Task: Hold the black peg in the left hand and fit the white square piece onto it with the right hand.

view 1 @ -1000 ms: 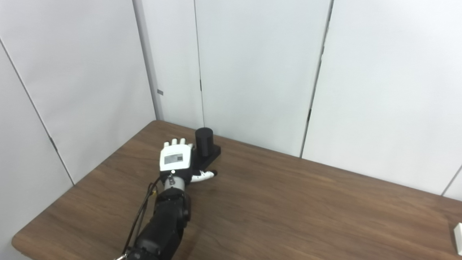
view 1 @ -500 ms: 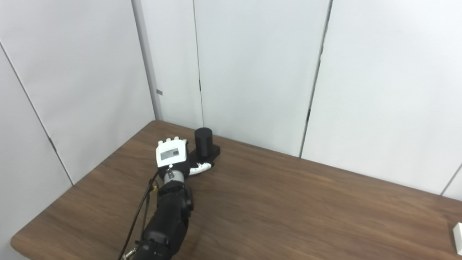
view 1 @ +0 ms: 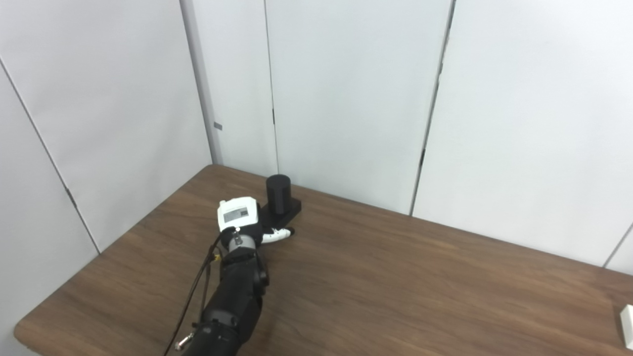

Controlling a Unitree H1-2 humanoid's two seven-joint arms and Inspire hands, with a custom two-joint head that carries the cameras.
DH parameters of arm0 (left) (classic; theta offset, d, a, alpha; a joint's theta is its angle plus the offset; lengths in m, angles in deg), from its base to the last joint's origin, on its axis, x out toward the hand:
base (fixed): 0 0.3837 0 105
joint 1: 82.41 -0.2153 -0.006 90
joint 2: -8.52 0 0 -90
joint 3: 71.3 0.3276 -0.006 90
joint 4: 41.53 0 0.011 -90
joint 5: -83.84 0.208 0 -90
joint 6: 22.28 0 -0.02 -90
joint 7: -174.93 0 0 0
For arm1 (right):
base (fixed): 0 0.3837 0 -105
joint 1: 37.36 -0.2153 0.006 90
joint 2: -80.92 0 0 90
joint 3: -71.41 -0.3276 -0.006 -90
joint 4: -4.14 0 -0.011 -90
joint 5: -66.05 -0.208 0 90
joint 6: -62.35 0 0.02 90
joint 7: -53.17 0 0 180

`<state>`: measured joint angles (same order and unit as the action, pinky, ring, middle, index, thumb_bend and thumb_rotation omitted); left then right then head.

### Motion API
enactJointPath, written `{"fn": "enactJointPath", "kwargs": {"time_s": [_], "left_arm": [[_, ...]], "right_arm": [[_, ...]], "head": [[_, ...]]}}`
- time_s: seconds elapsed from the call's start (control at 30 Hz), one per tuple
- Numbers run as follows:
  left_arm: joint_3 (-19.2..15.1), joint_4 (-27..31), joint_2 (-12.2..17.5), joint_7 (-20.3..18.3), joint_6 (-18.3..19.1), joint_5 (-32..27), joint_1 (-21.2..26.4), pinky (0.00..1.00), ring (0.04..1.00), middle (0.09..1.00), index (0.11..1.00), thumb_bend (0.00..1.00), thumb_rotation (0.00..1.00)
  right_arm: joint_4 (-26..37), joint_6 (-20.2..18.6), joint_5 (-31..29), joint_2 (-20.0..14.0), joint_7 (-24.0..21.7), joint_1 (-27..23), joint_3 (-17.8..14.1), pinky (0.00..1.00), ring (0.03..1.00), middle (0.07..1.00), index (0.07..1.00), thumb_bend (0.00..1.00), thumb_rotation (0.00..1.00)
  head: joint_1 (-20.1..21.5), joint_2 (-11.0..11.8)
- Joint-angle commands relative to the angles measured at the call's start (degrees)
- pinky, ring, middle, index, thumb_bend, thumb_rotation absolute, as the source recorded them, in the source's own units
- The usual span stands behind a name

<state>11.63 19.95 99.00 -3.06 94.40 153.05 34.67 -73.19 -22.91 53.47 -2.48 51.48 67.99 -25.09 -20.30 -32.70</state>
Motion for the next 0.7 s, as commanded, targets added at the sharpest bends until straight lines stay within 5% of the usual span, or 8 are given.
{"fn": "enactJointPath", "kwargs": {"time_s": [0.0,0.37,0.53,0.67], "left_arm": [[-0.7,0.29,0.87,0.72,0.23,-0.5,3.81,1.0,0.96,0.915,0.828,0.85,0.71],[-0.57,-1.17,1.47,1.24,0.23,-3.32,4.77,0.96,0.934,0.896,0.814,0.83,0.65],[-0.06,-1.97,1.89,2.8,0.23,-4.64,4.88,0.93,0.918,0.873,0.76,0.81,0.49],[0.63,-1.19,2.08,5.11,0.22,-8.06,4.19,0.93,0.89,0.817,0.553,0.74,0.27]], "right_arm": [[0.18,0.96,-0.69,1.97,-0.31,0.73,0.26,0.86,0.912,0.899,0.909,0.81,0.83],[0.49,0.66,-0.33,1.87,-0.31,0.8,0.45,0.88,0.925,0.906,0.922,0.81,0.85],[0.44,0.8,-0.19,1.85,-0.32,0.79,0.46,0.88,0.925,0.908,0.922,0.8,0.85],[0.62,0.68,-0.61,1.95,-0.35,0.83,0.4,0.88,0.928,0.911,0.927,0.79,0.85]], "head": [[-0.04,-0.05],[0.02,-0.31],[0.19,-0.47],[0.26,-0.6]]}}
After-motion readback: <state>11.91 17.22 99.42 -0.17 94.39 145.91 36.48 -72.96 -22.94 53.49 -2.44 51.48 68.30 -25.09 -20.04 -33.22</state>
